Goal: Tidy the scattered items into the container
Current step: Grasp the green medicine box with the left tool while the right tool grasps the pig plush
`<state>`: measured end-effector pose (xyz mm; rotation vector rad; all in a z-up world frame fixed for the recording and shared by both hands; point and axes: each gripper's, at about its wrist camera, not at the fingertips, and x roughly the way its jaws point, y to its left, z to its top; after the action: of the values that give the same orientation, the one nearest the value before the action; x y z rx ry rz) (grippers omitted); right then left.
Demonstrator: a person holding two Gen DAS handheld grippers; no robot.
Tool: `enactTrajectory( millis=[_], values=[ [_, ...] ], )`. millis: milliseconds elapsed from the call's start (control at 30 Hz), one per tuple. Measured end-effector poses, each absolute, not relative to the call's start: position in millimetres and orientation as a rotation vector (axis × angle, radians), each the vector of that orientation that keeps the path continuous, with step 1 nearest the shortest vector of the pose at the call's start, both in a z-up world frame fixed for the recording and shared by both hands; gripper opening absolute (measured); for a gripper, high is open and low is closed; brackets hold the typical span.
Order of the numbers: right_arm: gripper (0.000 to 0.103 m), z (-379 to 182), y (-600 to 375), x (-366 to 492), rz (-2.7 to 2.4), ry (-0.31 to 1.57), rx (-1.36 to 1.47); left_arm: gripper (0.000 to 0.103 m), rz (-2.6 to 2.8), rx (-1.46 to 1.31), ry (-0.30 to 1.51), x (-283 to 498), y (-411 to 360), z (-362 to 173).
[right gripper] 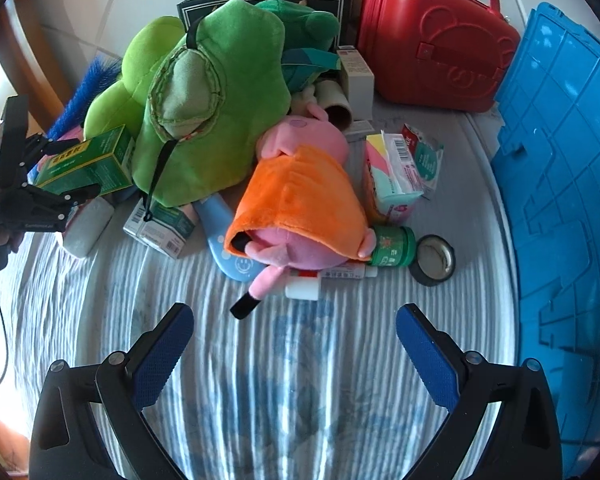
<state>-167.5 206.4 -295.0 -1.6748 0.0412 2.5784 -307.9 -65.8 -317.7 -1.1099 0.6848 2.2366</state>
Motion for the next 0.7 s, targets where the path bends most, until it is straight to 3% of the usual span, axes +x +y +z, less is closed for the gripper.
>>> enactTrajectory(
  millis=[67,267,467,700],
  values=[
    [0.103,-300.5,207.1,-177.8,2.578,0.029,-1.667,0.074,2.252,-1.099,0.633,-299.6,-68.6,-311.9],
    [0.103,-319.0,212.3,-217.1,2.597,0.035,-1.645,0.058,2.313,-1.090,0.500,-267.9,-79.8,-301.9],
    [0.103,-341.0,214.0,-261.2,2.586,0.096,-1.687,0.054,2.365,-1.100,0.396,-238.1,-90.8,-297.3],
    [0.103,-383.8,217.0,-300.7,2.444,0.018,-1.782,0.054,2.411,-1.105,0.309,-209.4,-97.7,-288.4]
  ],
)
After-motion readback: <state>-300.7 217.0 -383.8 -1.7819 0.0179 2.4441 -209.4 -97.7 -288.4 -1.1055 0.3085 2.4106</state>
